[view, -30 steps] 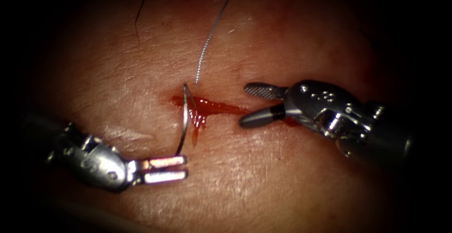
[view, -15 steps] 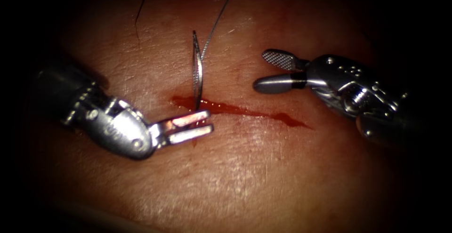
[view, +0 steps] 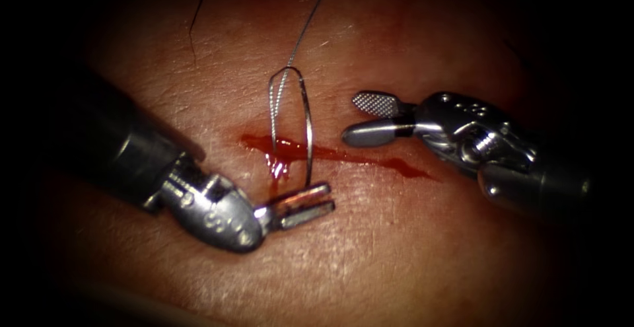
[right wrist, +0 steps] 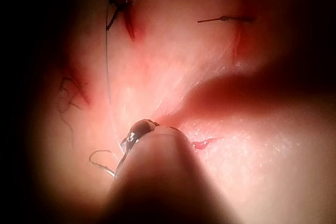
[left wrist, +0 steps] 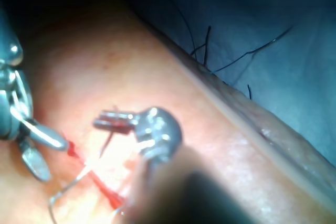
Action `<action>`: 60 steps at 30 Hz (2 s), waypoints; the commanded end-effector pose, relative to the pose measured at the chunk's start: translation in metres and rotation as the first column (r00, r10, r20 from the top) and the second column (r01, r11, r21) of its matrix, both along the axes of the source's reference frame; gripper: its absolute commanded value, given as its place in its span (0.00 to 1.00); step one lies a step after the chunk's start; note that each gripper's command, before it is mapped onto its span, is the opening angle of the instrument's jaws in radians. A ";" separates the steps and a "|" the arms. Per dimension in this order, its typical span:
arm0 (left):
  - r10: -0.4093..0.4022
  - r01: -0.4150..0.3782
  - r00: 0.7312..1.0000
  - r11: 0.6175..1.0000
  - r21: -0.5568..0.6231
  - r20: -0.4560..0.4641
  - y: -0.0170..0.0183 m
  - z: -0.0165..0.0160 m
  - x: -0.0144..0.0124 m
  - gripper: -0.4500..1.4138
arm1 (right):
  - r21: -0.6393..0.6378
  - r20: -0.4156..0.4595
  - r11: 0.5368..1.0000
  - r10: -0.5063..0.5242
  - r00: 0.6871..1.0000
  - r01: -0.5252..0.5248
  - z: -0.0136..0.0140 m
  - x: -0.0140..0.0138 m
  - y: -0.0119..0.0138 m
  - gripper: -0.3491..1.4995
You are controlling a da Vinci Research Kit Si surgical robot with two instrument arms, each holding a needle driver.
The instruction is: Wound Closure
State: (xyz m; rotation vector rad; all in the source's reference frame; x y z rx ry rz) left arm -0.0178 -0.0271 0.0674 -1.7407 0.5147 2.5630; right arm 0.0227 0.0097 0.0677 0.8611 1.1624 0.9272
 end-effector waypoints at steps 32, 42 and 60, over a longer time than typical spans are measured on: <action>0.075 -0.077 0.997 0.991 -0.110 -0.023 -0.0012 0.0013 -0.0008 0.00 | 0.149 -0.142 0.988 -0.009 0.990 0.030 0.0021 0.0043 -0.0007 0.76; 0.074 -0.076 0.997 0.991 -0.110 -0.024 -0.0012 0.0012 -0.0010 0.00 | 0.149 -0.147 0.988 -0.009 0.989 0.031 0.0020 0.0055 -0.0008 0.68; 0.073 -0.075 0.997 0.991 -0.109 -0.024 -0.0013 0.0010 -0.0011 0.00 | 0.123 -0.150 0.992 0.010 0.989 0.008 0.0024 0.0054 0.0000 0.06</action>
